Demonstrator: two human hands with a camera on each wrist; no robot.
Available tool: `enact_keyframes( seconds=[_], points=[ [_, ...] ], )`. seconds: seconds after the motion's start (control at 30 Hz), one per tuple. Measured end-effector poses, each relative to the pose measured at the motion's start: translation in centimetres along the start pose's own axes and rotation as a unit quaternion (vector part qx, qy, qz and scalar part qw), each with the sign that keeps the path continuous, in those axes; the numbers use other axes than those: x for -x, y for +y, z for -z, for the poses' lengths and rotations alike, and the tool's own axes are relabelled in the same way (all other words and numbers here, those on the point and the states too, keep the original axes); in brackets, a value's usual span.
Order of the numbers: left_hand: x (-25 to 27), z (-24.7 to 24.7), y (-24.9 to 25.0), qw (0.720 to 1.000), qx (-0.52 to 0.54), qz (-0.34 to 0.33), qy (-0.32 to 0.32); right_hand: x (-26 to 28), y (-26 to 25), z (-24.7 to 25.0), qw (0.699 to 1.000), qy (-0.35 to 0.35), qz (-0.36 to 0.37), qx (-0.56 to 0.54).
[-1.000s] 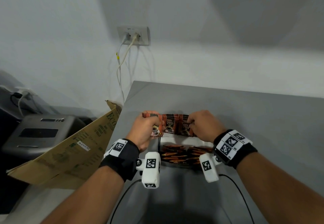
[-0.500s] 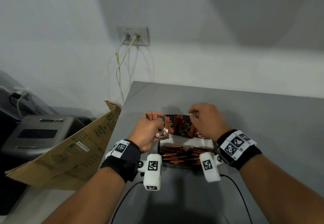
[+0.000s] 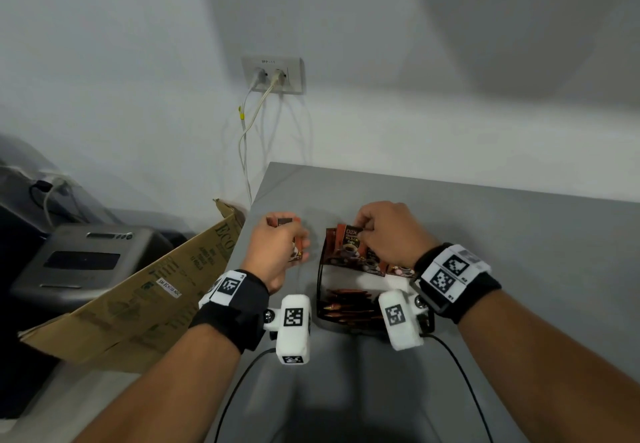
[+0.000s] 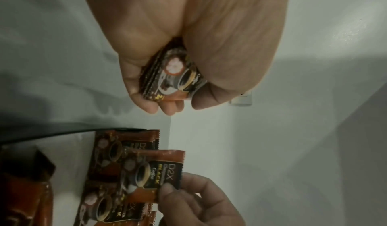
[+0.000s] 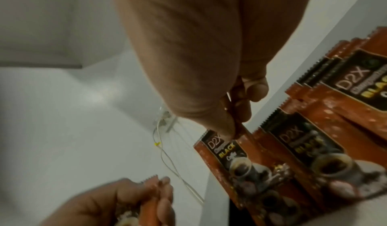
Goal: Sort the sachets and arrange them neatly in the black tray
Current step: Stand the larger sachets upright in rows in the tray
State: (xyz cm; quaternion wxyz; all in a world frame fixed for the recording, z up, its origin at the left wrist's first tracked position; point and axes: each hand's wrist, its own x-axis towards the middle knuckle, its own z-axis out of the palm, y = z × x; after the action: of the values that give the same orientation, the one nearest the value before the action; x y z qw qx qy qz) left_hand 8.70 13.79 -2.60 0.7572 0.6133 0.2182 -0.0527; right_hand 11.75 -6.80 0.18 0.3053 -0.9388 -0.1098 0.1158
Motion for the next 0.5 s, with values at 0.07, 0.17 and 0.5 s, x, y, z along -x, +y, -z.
enact_keyframes(
  seconds=[0.07, 0.17, 0.5],
  points=[
    [0.1, 0.4, -0.3, 1.0, -0.001, 0.007, -0.001, -0.4, 0.4, -1.3, 0.999, -0.011, 0.004, 0.037],
    [0.5, 0.4, -0.5, 1.0, -0.002, 0.012, -0.011, -0.8, 0.4, -2.4, 0.996, -0.024, 0.024, 0.084],
    [1.3, -0.4, -0.3, 0.999, -0.013, 0.023, -0.027, -0.9, 0.3, -3.6, 0.99, -0.03, 0.038, 0.133]
  ],
)
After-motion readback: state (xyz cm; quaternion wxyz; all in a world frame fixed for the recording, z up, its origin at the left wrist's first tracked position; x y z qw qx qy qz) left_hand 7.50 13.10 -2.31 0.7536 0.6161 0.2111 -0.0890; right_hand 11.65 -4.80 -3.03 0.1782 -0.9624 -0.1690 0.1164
